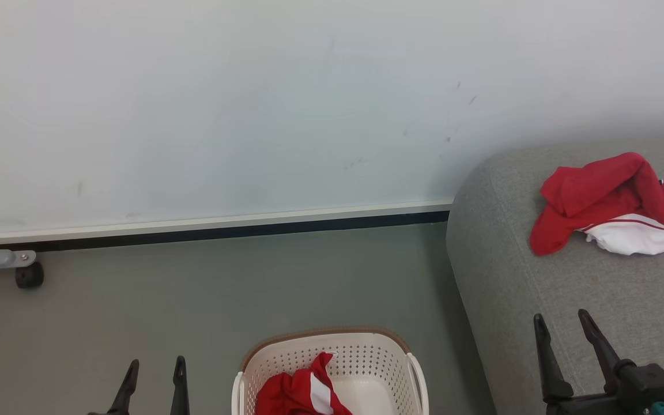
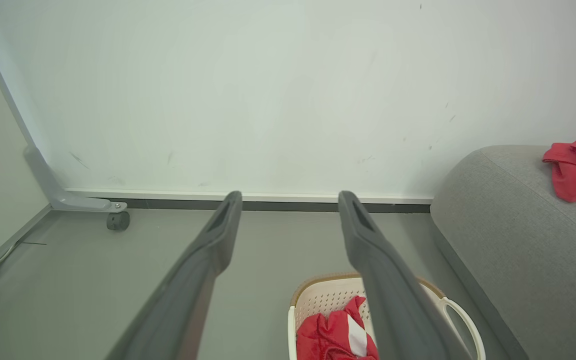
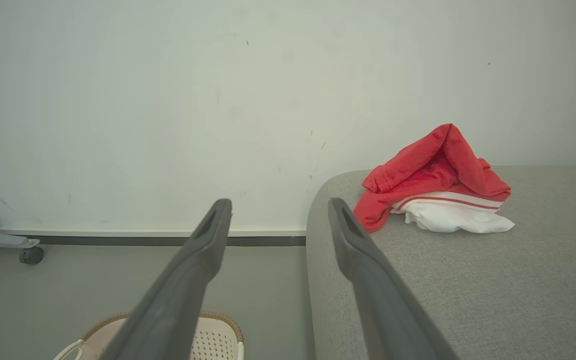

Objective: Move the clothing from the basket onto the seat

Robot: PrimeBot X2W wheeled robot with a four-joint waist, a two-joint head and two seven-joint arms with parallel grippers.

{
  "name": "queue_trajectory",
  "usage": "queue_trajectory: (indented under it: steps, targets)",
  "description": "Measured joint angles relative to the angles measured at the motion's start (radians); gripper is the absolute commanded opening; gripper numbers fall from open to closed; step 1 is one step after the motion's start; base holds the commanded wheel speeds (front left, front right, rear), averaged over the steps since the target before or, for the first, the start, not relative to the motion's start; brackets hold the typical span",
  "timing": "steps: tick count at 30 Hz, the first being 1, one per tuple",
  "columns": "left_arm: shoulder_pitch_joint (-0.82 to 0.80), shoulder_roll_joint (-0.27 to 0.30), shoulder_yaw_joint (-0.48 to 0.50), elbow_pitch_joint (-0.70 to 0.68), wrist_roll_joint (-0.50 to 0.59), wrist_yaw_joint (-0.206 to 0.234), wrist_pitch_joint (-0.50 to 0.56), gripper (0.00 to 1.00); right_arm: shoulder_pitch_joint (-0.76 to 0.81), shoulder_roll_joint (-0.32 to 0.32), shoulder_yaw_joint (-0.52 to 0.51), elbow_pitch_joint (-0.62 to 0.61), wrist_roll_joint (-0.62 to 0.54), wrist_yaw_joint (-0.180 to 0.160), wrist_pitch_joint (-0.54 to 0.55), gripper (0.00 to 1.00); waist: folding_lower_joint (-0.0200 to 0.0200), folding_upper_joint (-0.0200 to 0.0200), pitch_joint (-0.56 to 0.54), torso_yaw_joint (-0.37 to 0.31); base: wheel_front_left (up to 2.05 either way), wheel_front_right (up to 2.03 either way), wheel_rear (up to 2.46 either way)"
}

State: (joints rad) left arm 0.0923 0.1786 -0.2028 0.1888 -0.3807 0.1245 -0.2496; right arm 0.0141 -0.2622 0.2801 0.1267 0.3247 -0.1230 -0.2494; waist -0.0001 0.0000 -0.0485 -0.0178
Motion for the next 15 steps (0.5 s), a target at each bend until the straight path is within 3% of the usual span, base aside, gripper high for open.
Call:
queue_trajectory:
  steps: [15]
  targets:
    - [-0.006,-0.009,-0.018,-0.007,0.025,-0.011,0.000,1.00,0.006,-0.002,-0.042,-0.032,-0.007,0.000,0.000,1.00,0.0002,0.0001,0.056,0.001,0.00,0.00,0.00]
